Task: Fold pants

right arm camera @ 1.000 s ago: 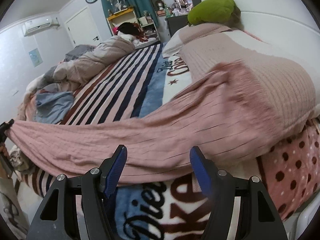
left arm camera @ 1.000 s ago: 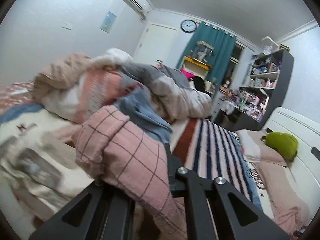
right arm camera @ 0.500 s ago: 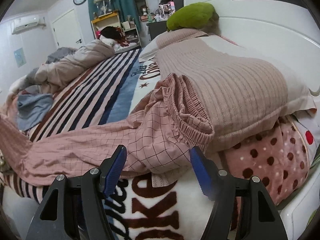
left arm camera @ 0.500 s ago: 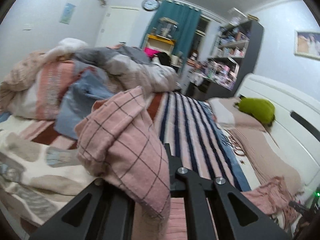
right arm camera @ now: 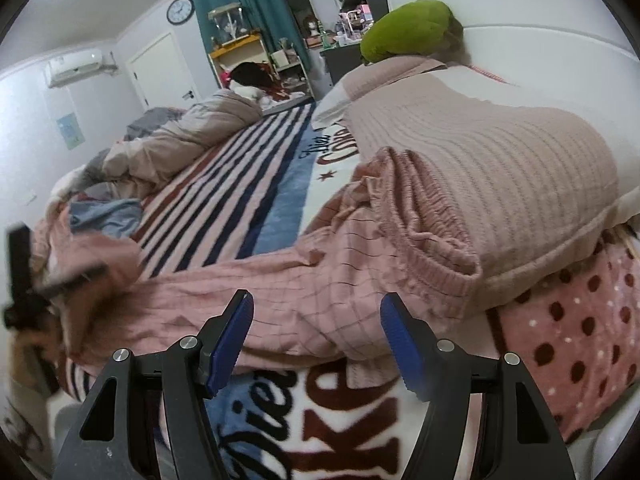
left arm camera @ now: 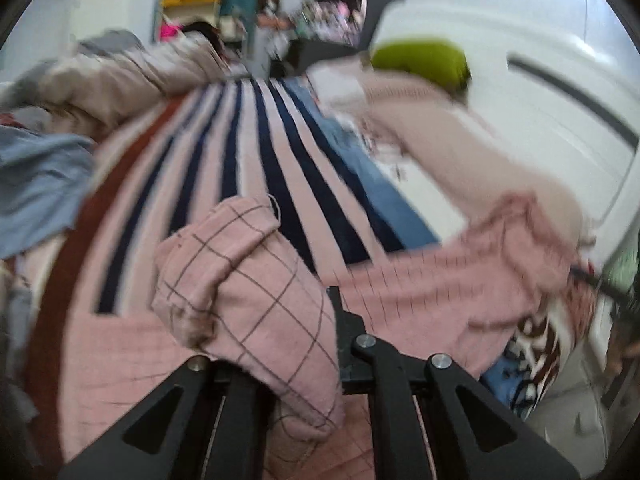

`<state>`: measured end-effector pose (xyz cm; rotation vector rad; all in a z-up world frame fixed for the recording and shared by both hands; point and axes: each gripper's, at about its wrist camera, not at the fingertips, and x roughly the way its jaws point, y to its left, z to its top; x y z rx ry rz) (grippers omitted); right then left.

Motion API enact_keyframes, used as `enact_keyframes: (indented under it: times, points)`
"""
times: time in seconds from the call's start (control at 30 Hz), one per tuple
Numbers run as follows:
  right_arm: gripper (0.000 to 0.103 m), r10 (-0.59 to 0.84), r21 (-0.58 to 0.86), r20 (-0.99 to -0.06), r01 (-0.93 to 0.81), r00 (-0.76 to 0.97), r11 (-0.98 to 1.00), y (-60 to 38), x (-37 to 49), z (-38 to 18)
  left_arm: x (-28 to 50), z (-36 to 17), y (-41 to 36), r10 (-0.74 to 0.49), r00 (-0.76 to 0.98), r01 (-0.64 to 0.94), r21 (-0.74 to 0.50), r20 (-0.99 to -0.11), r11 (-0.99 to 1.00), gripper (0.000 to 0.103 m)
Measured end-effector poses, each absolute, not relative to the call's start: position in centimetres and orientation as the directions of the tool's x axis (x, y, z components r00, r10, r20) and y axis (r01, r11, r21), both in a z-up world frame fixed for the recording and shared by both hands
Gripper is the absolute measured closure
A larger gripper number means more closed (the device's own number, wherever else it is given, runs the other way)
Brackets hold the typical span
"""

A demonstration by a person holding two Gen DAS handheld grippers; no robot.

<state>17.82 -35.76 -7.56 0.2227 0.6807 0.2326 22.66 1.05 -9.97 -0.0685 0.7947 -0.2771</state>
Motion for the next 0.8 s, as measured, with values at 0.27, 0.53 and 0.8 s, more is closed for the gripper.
enact_keyframes:
  times: [0.27,0.53,0.8]
  points:
    - [0.04,0.361,0.294,-0.594,-0.224,0.719,0.929,-31.7,18.9,-8.2,20.7,-12.8,0.9,-0.371,0.546,0.29,-0.246,-0.751,0.925,0.047]
    - [0.034,0.515,0.364,-0.592,-0.364,0.62,0.857,-23.8,20.7,-9.4,16.0,-9.9,5.6,-0.29,0.673,0.186,-0.223,-0.68,0.957,0.046]
    - [0.017,0.617,0.417,-0.618,-0.462,0.486,0.782,-15.2,22.2,-11.9,13.0,-10.0,12.9,-0.18,0.748,0.023,-0.246,-0.639,0.969,0.046]
